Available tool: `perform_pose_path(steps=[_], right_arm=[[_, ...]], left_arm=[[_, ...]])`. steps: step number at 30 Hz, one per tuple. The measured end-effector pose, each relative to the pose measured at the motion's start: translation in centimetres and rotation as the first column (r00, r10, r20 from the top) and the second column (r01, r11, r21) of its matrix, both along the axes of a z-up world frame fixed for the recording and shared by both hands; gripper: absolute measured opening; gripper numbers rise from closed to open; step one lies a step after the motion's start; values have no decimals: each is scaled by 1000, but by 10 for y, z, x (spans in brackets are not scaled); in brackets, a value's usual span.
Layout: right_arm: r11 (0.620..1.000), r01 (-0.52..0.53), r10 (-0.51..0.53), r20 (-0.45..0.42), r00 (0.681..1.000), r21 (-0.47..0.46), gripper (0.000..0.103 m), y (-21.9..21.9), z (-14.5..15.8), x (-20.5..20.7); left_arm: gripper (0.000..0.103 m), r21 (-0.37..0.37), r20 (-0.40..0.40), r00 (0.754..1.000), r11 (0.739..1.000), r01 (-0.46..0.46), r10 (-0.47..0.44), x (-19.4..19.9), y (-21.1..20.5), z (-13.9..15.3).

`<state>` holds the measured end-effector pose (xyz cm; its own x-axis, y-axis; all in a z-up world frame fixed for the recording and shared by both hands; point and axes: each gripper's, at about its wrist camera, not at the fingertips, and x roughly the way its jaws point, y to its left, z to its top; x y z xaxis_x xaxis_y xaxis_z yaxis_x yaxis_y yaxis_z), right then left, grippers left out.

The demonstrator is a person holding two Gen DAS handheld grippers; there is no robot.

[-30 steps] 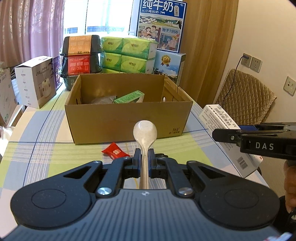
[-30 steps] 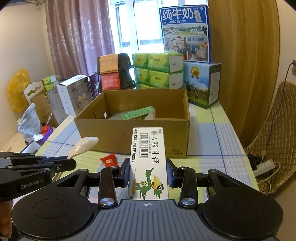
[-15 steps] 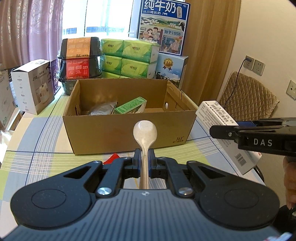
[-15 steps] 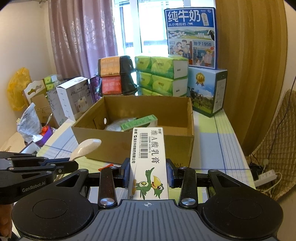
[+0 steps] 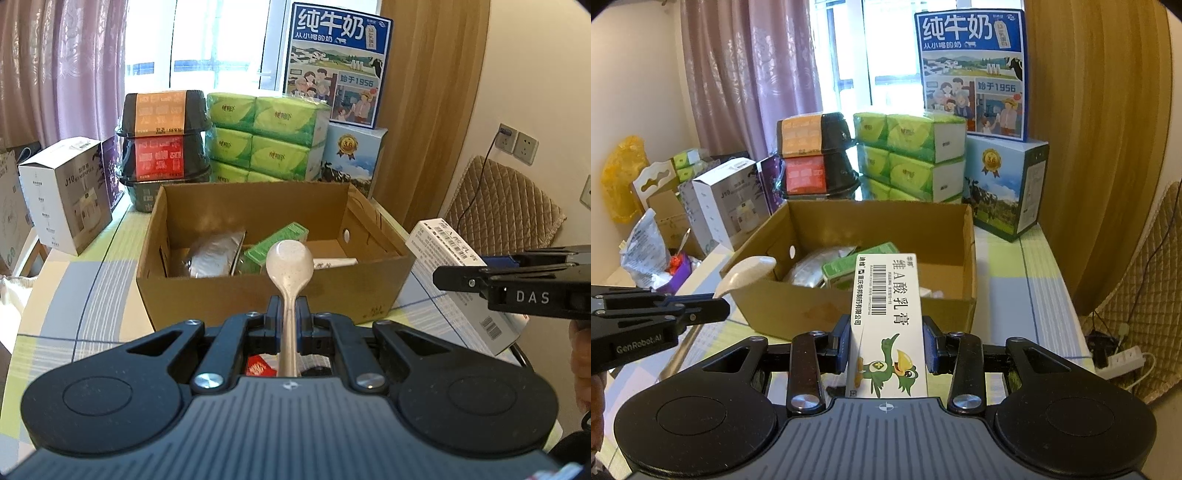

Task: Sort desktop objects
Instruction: 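Lower the spoon and ointment box over the cardboard box opening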

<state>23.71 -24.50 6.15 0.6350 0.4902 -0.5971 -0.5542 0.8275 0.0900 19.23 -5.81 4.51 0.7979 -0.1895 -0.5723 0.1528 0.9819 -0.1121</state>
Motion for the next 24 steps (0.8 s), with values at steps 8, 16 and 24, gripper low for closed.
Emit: perform_pose_path(steps=[8, 16, 24], right_arm=[[1000, -15, 15, 11, 1000, -11, 35, 14, 13, 21], [1000, -16, 16, 13, 1000, -8, 35, 23, 27, 40], [999, -18, 18, 11, 1000, -30, 35, 30, 29, 58]], left_arm=[[4, -7, -5, 1000, 1000, 13, -13, 22, 5, 11], [4, -17, -18, 1000, 1000, 10, -11, 41, 12, 17], [4, -19, -32, 999, 1000, 21, -22, 61, 17, 24]])
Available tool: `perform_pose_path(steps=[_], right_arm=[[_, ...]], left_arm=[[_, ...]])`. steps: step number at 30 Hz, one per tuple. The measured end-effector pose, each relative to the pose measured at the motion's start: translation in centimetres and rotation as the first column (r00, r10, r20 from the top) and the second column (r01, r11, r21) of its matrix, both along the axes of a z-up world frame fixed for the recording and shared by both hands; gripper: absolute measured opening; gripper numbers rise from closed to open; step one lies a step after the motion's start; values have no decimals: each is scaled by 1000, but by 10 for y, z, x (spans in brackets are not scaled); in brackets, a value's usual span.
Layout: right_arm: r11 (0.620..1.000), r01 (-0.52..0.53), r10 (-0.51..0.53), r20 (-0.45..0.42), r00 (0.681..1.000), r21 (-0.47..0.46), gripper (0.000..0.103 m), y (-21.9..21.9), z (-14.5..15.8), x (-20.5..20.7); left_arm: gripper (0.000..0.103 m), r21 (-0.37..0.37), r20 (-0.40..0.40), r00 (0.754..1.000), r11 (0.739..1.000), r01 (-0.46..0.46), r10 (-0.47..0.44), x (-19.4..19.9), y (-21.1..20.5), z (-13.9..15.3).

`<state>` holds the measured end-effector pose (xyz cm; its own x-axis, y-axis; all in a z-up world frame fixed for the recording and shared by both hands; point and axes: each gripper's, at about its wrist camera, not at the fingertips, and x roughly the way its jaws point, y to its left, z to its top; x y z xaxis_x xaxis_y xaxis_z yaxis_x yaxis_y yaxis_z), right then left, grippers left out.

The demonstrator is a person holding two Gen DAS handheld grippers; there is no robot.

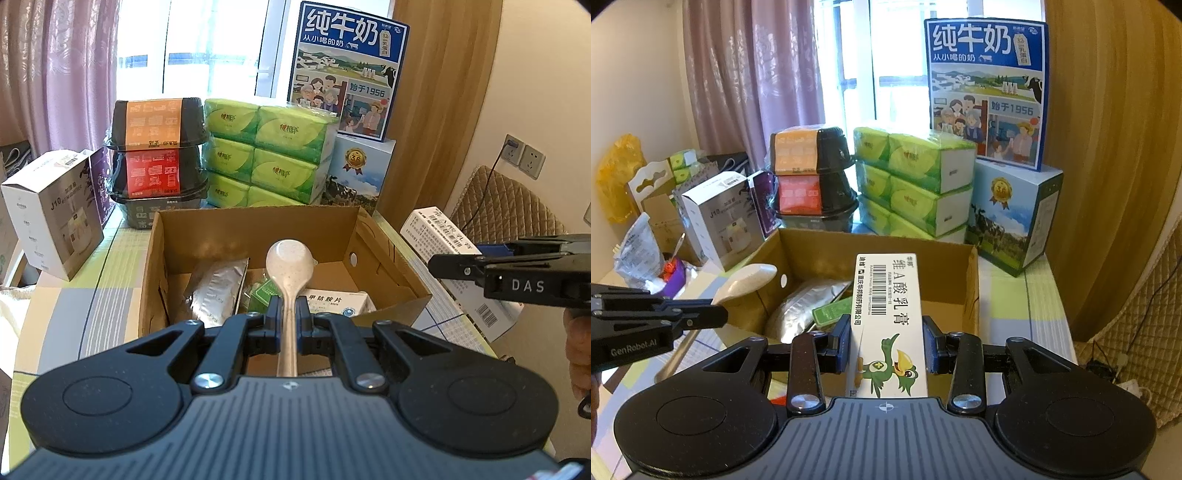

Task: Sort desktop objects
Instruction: 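Lower the spoon and ointment box over the cardboard box opening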

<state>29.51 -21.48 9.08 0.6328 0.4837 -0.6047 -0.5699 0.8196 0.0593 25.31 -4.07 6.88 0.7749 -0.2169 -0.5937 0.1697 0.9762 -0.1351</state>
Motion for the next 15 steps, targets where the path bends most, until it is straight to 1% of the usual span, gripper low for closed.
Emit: perform_pose_path(steps=[7, 15], right_arm=[[1000, 0, 0, -2, 1000, -6, 35, 4, 1, 12], [1000, -1, 1, -9, 1000, -28, 35, 12, -7, 33]], left_arm=[[4, -5, -15, 1000, 1000, -6, 6, 23, 9, 3], [4, 11, -41, 999, 1000, -3, 4, 46, 15, -2]])
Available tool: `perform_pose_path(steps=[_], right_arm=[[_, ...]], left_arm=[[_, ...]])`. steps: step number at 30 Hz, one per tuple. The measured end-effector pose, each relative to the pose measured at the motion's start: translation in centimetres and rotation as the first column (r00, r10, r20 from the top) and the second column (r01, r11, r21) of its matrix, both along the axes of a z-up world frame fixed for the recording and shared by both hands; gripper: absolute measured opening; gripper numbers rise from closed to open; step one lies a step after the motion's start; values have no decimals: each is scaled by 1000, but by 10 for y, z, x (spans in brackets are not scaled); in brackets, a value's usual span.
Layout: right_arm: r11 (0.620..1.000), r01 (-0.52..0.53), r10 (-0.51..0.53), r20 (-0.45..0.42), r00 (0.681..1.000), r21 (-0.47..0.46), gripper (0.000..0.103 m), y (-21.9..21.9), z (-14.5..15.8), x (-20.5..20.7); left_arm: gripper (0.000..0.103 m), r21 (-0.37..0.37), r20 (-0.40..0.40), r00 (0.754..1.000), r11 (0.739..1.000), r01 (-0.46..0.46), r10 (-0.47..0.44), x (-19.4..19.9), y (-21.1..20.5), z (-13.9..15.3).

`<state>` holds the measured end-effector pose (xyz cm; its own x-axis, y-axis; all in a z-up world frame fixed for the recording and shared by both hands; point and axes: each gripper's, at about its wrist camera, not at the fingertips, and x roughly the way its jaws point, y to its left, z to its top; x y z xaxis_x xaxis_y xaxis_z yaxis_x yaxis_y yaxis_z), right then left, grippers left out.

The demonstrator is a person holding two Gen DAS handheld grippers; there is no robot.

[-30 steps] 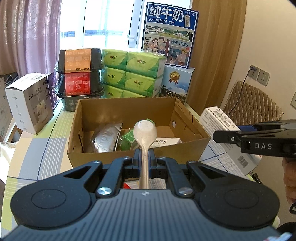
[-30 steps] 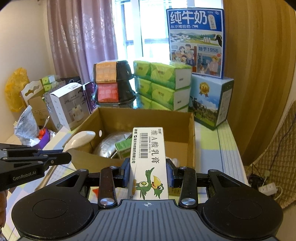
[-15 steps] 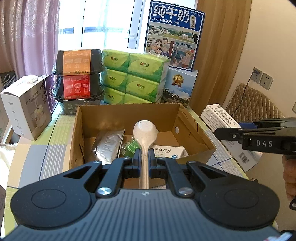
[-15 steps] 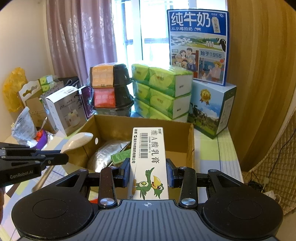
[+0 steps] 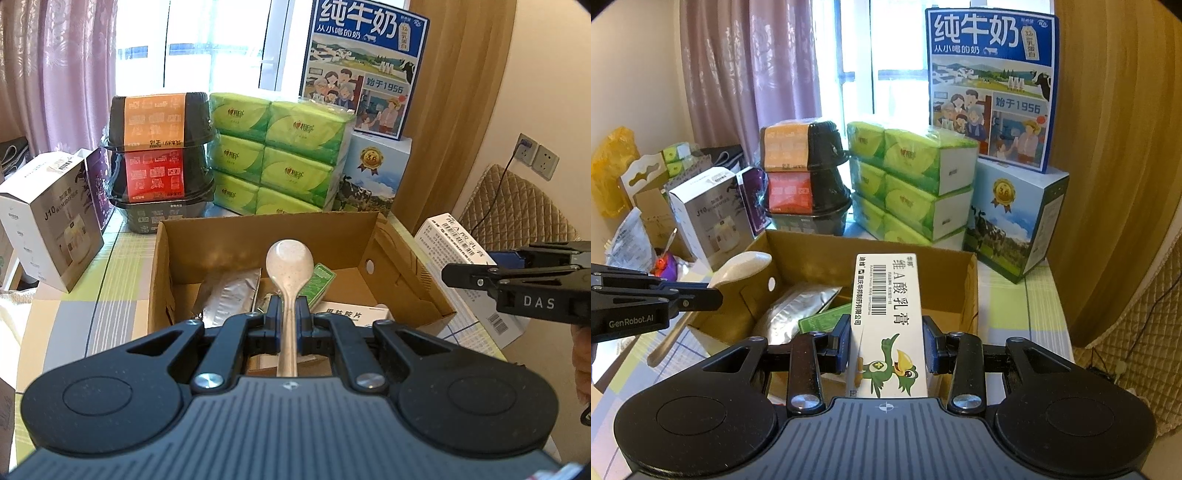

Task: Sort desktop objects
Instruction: 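Lower the spoon and ointment box over the cardboard box opening, then lower the spoon and ointment box into the box and open both tools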

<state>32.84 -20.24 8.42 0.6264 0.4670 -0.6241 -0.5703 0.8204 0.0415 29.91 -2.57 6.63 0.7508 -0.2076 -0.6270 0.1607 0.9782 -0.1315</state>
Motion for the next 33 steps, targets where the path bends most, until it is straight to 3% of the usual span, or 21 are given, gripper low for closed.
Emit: perform_pose_path(steps=[33], right_arm=[[998, 10, -11, -27, 1000, -64, 35, 24, -29, 52]], left_arm=[[4, 13, -93, 996, 1000, -10, 11, 76, 19, -30]])
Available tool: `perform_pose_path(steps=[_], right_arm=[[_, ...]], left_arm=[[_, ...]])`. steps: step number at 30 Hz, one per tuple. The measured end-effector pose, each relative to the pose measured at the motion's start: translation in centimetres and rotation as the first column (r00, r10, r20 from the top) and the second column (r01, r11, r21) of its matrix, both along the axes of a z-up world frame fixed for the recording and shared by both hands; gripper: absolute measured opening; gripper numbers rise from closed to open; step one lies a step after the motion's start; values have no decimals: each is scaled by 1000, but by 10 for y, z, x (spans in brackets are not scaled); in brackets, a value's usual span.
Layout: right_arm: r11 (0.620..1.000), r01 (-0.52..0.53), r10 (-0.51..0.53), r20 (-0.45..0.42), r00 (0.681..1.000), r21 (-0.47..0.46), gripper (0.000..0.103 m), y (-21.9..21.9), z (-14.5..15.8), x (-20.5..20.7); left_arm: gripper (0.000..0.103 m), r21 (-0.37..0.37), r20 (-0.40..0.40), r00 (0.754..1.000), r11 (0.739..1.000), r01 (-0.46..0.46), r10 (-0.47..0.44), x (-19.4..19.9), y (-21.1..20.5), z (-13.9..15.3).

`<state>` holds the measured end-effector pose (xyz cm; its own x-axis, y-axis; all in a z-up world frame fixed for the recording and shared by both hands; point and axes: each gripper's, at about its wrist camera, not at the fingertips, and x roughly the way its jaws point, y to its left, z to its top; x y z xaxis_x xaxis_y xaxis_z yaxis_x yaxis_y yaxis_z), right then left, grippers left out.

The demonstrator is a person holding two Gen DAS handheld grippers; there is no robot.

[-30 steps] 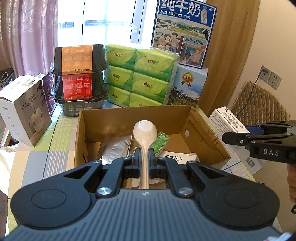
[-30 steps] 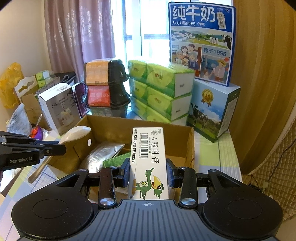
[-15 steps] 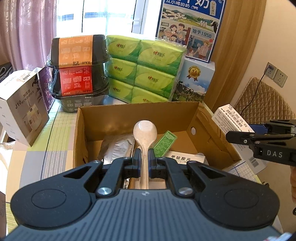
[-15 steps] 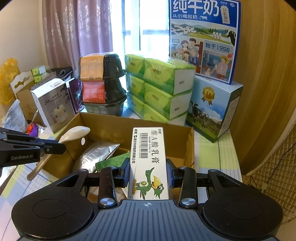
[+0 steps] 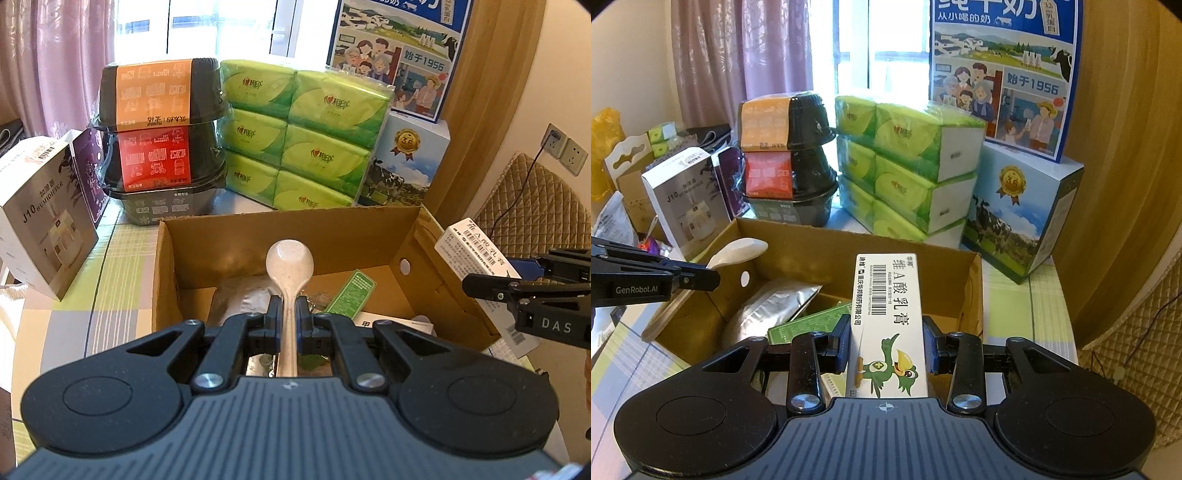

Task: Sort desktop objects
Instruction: 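Lower the spoon and ointment box into the box and open both tools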

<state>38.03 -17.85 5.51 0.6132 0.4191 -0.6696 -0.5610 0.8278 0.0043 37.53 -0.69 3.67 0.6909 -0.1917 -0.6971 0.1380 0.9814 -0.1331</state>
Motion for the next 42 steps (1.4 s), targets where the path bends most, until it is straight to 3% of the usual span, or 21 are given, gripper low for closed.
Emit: perform_pose_path(steps=[8, 10, 11, 23, 26, 28, 30, 32, 36, 42], right_arm=[[1000, 11, -11, -5, 1000, -6, 35, 0, -7, 10], [1000, 11, -12, -8, 1000, -6, 35, 1, -8, 11], [1000, 12, -12, -10, 1000, -5, 36, 1, -9, 12], [1000, 26, -26, -34, 999, 6, 36, 7, -15, 19], [999, 44, -43, -35, 998, 30, 36, 9, -15, 22], [994, 63, -60, -30, 998, 90, 36, 7, -12, 25], [987, 98, -95, -29, 995, 126, 47, 3, -10, 27], [981, 115, -112, -30, 993, 155, 56, -1, -7, 28], [979, 134, -128, -44, 991, 153, 58, -10, -9, 26], [983, 135, -128, -67, 990, 126, 67, -21, -14, 10]], left_arm=[[5, -10, -33, 999, 1000, -5, 5, 18, 5, -11], [21, -21, -36, 999, 999, -24, 23, 19, 7, -15], [22, -31, -30, 999, 999, -28, 27, 17, 9, -16], [26, -38, -4, 999, 999, -37, 37, -2, 20, -21], [38, -26, 16, 999, 999, -28, 29, -7, 19, -20], [52, -22, 28, 999, 1000, -22, 22, -10, 18, -19], [63, -20, 37, 999, 1000, -19, 20, -14, 17, -19], [67, -8, 47, 999, 1000, -13, 13, -19, 16, -19], [84, 9, 76, 997, 1000, -18, 17, -30, 13, -19], [95, 7, 120, 991, 999, -54, 52, -49, 7, -16]])
